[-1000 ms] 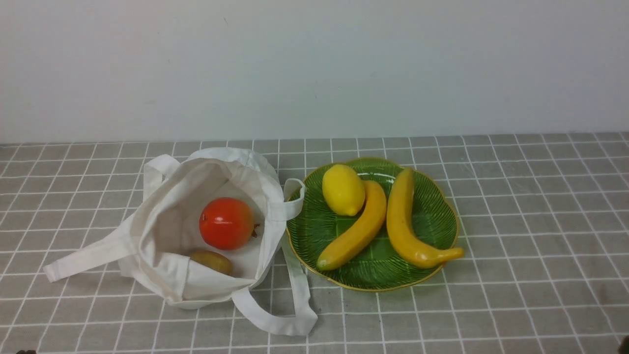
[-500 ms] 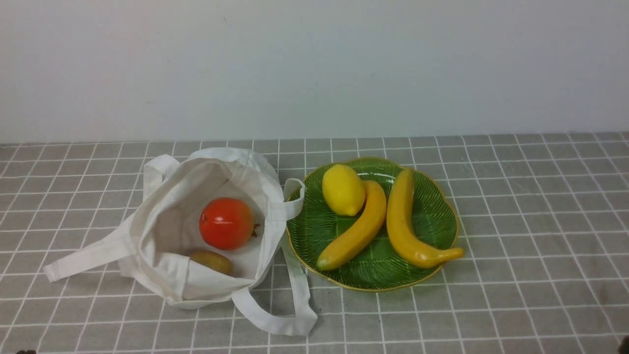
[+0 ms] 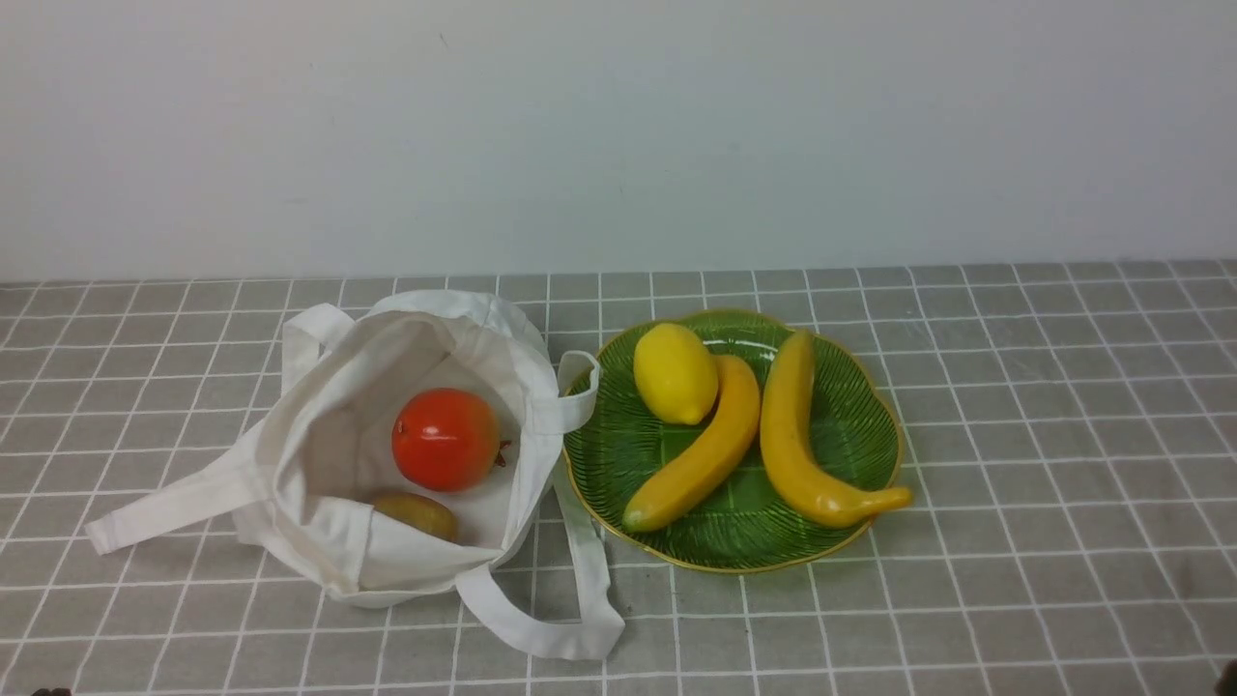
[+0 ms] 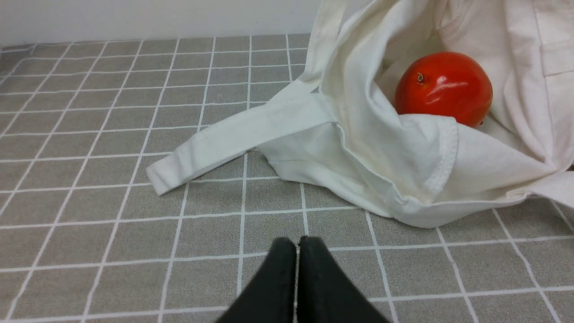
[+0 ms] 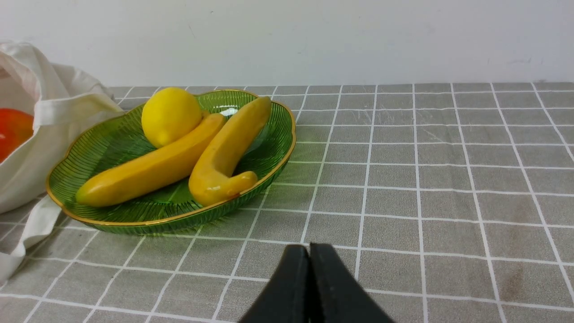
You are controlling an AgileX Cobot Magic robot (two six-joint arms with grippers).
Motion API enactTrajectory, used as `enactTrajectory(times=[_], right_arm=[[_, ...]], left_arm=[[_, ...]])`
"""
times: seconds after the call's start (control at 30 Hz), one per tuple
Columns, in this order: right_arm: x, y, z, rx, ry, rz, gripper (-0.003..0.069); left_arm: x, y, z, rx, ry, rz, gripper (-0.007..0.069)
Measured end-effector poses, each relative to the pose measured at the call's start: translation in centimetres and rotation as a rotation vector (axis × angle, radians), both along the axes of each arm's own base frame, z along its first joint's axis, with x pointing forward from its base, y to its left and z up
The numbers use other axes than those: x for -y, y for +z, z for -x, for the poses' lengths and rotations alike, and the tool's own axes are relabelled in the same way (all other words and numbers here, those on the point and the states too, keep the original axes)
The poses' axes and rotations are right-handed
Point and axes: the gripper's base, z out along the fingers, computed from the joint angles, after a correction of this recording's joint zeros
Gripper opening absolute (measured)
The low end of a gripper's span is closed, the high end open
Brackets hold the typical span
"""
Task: Take the fruit out of the bag on the grey coffee tablecloth and place them on the plate.
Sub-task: 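Reach into the bag and grasp the red fruit inside it with the left gripper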
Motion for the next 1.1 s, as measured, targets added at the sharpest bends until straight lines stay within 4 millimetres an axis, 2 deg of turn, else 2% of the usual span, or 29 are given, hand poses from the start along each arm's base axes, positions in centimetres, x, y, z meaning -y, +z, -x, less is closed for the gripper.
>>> enactTrajectory(times=[0.13, 0.23, 0.27, 0.3, 0.43, 0.6, 0.67, 0.8, 0.83, 0.93, 1.0, 1.1], right_arm=[[0.0, 0.0, 0.0, 0.000, 0.000, 0.000, -0.0015], [0.0, 0.0, 0.0, 0.000, 0.000, 0.000, -0.0015], [0.0, 0.0, 0.0, 0.000, 0.000, 0.000, -0.0015], [0.0, 0.0, 0.0, 0.000, 0.000, 0.000, -0.0015], [0.0, 0.0, 0.0, 0.000, 0.000, 0.000, -0.0015], [0.0, 0.0, 0.0, 0.000, 0.000, 0.000, -0.0015], [0.0, 0.0, 0.0, 0.000, 0.000, 0.000, -0.0015], [0.0, 0.0, 0.0, 0.000, 0.000, 0.000, -0.0015], [0.0, 0.0, 0.0, 0.000, 0.000, 0.000, -0.0015], [0.0, 0.0, 0.0, 0.000, 0.000, 0.000, -0.0015], [0.0, 0.0, 0.0, 0.000, 0.000, 0.000, -0.0015], [0.0, 0.0, 0.0, 0.000, 0.000, 0.000, -0.0015]], left_arm=[[0.0, 0.0, 0.0, 0.000, 0.000, 0.003, -0.0008], [0.4, 0.0, 0.0, -0.006, 0.015, 0.188, -0.0008], [0.7, 0.1, 0.0, -0.015, 0.028, 0.360, -0.0008], [1.3, 0.3, 0.1, -0.034, 0.046, 0.632, -0.0008], [2.4, 1.1, 0.1, -0.092, 0.073, 1.225, -0.0008], [2.7, 2.0, 0.1, -0.098, 0.069, 1.563, -0.0008], [2.7, 2.3, 0.1, -0.088, 0.063, 1.614, -0.0008], [2.7, 3.6, 0.2, -0.026, -0.005, 1.549, -0.0008], [2.7, 6.7, 0.8, 0.088, -0.107, 1.413, -0.0008], [3.1, 11.6, 1.3, 0.175, -0.227, 1.190, -0.0008], [3.9, 13.4, 0.6, 0.102, -0.288, 1.018, -0.0008], [5.2, 14.5, -1.9, -0.208, -0.361, 0.761, -0.0008]])
